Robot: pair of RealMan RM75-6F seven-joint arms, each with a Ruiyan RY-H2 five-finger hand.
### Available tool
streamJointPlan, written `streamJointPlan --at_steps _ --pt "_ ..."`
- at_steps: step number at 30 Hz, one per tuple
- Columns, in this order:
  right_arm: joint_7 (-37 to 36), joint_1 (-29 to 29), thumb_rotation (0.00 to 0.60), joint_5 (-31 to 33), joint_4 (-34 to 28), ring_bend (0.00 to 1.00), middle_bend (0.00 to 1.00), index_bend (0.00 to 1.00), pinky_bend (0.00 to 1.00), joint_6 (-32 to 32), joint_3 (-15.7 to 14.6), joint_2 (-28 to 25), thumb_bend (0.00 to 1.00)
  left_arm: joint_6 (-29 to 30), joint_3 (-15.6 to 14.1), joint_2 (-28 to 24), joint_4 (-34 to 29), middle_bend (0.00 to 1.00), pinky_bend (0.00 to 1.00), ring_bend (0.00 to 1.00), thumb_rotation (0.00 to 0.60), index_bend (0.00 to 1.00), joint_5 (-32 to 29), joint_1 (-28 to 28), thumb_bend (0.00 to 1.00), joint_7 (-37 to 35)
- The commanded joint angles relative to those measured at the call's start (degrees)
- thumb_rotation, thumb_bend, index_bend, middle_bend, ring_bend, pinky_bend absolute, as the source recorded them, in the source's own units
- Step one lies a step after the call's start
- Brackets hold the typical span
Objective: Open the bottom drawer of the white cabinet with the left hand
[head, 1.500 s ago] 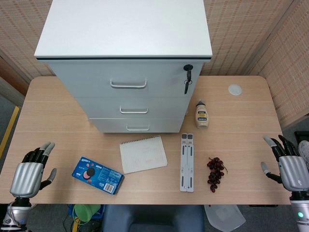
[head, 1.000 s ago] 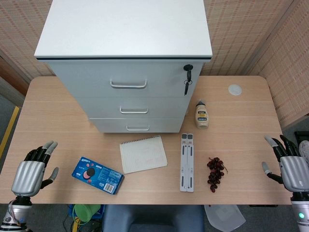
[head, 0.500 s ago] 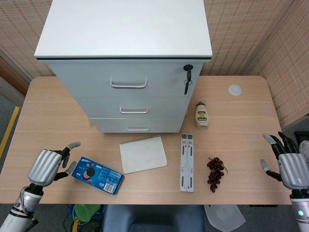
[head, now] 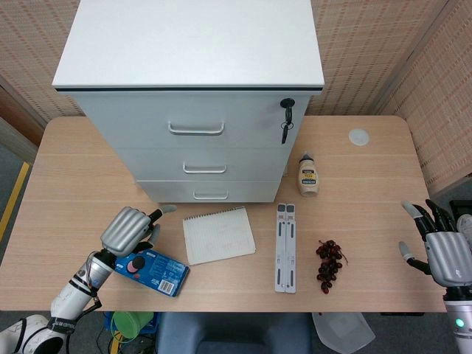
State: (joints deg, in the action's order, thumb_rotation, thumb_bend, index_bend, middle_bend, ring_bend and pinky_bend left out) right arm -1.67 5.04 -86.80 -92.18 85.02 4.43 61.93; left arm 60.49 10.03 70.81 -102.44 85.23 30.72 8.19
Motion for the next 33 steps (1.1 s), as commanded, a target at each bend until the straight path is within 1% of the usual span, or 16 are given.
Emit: streamJointPlan --at_steps 1,4,8,15,24,33 --pt "-0.1 0.0 0.6 0.1 0.2 0.08 0.17 0.1 0.1 -0.2 0.0 0.1 0.33 -1.7 1.4 3.2 1.3 1.0 1.0 1.0 0.6 0.19 -3.5 2.3 0.7 2.7" --pt "-0.4 0.1 0.6 0.3 0.5 0.08 0.17 0.1 0.1 -0.4 0.0 0.1 0.33 -2.1 2.3 6.1 2.6 1.0 1.0 1.0 0.6 0.19 -6.5 3.7 0.71 5.1" --pt "-0.7 0.3 0.6 0.5 0.9 0.08 0.17 0.1 0.1 -0.7 0.0 0.2 0.33 -2.6 3.4 9.6 3.8 1.0 1.0 1.0 0.6 0.19 -10.5 5.4 0.71 6.7" --pt "-1.4 0.5 0.6 0.9 1.7 0.08 0.17 0.1 0.1 -1.2 0.0 0.3 0.33 -3.0 4.1 14.0 6.4 1.0 1.0 1.0 0.6 0.19 -15.8 8.2 0.71 11.4" --pt "-2.1 0.3 0.6 1.1 2.3 0.08 0.17 0.1 0.1 -1.3 -0.2 0.6 0.33 -3.9 4.6 17.8 9.2 1.0 1.0 1.0 0.6 0.2 -22.4 11.4 0.71 15.8" --pt "-2.6 0.0 0.6 1.4 2.8 0.08 0.17 0.1 0.1 -1.3 -0.3 0.7 0.33 -3.6 4.7 19.6 11.1 1.0 1.0 1.0 0.6 0.2 -25.4 13.2 0.71 17.0"
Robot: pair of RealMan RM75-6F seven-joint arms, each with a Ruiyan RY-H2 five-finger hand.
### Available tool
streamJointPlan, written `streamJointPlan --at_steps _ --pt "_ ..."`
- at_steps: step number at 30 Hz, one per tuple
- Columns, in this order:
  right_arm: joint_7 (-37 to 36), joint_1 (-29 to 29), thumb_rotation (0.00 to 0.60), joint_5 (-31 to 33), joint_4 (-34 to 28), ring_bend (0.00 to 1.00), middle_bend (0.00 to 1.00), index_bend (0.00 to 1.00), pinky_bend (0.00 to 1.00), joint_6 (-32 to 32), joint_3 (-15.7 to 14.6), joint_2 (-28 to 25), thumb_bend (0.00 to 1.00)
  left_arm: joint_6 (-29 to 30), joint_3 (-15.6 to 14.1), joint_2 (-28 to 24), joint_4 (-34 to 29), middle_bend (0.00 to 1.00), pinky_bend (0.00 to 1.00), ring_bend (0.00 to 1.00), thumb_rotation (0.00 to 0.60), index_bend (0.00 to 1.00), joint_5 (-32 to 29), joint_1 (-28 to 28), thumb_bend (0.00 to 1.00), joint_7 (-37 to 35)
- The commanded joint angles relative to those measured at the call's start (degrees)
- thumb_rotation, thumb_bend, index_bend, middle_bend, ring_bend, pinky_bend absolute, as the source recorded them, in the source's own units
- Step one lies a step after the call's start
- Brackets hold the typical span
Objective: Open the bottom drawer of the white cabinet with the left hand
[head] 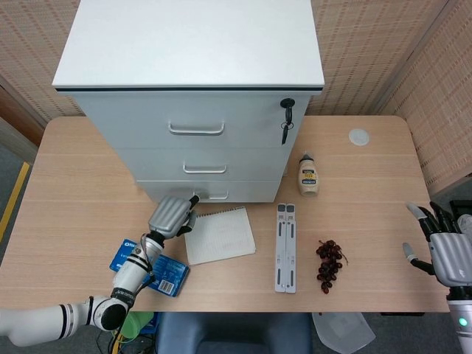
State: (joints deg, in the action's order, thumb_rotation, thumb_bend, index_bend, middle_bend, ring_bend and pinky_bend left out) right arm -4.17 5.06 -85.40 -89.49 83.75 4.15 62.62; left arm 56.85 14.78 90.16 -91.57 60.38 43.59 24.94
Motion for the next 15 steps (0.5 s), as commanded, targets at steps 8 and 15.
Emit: streamJointPlan --at_steps 8,15 --pt "-0.5 -0.2 0.6 0.2 0.6 0.08 0.17 0.1 0.1 0.0 -0.1 0.1 0.33 0.1 -0.2 1.2 1.5 1.0 1.0 1.0 0.6 0.2 -3.2 1.9 0.71 2.1" --pt "-0.8 -0.3 0.6 0.5 0.9 0.08 0.17 0.1 0.1 -0.2 -0.1 0.3 0.33 1.6 -1.0 1.6 1.4 1.0 1.0 1.0 0.6 0.23 -4.2 2.6 0.71 4.7"
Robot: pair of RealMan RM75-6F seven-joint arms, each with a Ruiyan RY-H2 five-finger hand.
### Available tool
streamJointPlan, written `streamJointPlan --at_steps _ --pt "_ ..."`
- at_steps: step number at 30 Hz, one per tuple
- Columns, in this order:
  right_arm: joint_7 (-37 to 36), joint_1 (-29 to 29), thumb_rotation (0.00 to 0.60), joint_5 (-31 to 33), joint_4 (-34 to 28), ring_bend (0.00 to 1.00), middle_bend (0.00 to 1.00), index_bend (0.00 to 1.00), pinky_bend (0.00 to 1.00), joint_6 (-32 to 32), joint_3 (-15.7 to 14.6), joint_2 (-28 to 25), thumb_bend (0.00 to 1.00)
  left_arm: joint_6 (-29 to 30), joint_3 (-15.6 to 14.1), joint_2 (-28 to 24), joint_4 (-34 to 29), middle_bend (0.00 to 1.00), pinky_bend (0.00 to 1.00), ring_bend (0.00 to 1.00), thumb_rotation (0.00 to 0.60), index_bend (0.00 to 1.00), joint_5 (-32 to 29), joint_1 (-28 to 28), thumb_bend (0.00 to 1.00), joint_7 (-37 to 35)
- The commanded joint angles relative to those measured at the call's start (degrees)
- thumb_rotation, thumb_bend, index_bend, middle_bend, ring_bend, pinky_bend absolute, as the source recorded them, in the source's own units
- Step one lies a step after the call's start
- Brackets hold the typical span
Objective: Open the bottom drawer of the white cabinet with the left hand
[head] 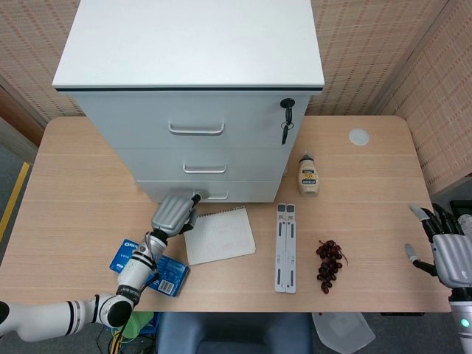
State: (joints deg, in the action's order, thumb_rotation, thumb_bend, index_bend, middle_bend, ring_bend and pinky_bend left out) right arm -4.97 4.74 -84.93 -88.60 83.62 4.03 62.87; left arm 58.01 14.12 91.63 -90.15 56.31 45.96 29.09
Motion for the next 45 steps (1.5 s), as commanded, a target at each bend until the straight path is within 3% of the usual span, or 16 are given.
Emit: streamJointPlan --at_steps 1,22,45 --pt "-0.1 0.0 0.6 -0.1 0.1 0.08 0.17 0.1 0.1 -0.1 0.0 0.1 0.33 0.6 -0.4 0.2 0.0 1.0 1.0 1.0 0.6 0.23 -0.2 0.3 0.71 0.7" --pt "-0.2 0.2 0.6 -0.4 0.5 0.08 0.17 0.1 0.1 -0.2 -0.1 0.4 0.33 4.1 -3.3 -2.1 -5.1 1.0 1.0 1.0 0.6 0.25 1.6 -0.6 0.71 2.9" --pt "-0.5 -0.2 0.6 -0.5 0.8 0.08 0.17 0.1 0.1 0.2 -0.2 0.6 0.34 4.5 -4.5 -2.7 -6.9 1.0 1.0 1.0 0.6 0.26 -0.2 -0.6 0.7 4.5"
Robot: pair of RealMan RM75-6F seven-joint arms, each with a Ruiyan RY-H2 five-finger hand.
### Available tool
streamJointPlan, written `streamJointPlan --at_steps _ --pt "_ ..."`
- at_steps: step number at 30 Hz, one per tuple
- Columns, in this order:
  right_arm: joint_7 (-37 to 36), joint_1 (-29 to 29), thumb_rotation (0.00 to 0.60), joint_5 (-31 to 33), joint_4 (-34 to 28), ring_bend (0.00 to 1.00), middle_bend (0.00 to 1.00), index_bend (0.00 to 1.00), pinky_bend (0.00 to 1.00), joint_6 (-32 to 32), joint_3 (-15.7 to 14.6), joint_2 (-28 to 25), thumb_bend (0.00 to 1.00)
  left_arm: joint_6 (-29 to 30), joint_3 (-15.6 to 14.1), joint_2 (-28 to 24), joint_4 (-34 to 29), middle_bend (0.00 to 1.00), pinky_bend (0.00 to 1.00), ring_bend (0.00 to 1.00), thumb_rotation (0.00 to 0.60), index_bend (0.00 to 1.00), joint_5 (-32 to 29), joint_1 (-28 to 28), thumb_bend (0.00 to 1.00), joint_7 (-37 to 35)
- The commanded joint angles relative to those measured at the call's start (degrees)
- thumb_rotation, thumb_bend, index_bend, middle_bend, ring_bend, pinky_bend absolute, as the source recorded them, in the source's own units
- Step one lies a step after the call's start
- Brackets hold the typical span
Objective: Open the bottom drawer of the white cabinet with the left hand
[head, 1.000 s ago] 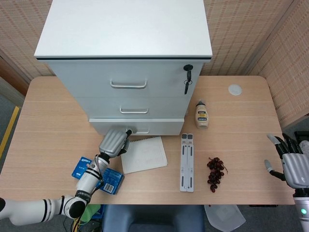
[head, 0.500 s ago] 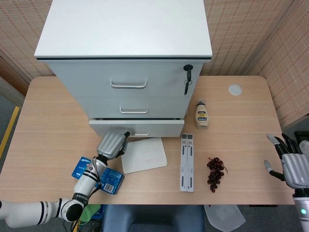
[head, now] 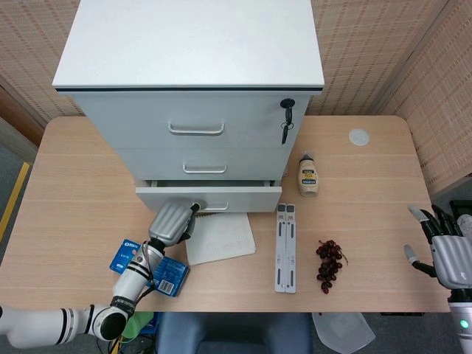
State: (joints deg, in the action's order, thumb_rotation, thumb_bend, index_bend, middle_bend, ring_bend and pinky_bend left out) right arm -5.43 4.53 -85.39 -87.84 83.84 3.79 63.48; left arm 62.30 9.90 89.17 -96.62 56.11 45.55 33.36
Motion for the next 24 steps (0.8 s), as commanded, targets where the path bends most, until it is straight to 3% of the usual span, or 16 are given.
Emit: streamJointPlan --at_steps 1,24 --pt "0.0 0.0 0.6 0.0 0.0 0.08 0.17 0.1 0.1 0.0 0.0 0.0 0.34 0.4 -0.4 -0.4 -0.8 1.0 1.0 1.0 0.6 0.26 -0.1 -0.2 0.7 0.5" --pt "-0.3 0.1 0.6 -0.5 0.4 0.08 0.17 0.1 0.1 0.0 -0.1 0.6 0.34 3.8 -4.5 -3.4 -9.0 1.0 1.0 1.0 0.6 0.26 1.6 -2.9 0.7 4.2"
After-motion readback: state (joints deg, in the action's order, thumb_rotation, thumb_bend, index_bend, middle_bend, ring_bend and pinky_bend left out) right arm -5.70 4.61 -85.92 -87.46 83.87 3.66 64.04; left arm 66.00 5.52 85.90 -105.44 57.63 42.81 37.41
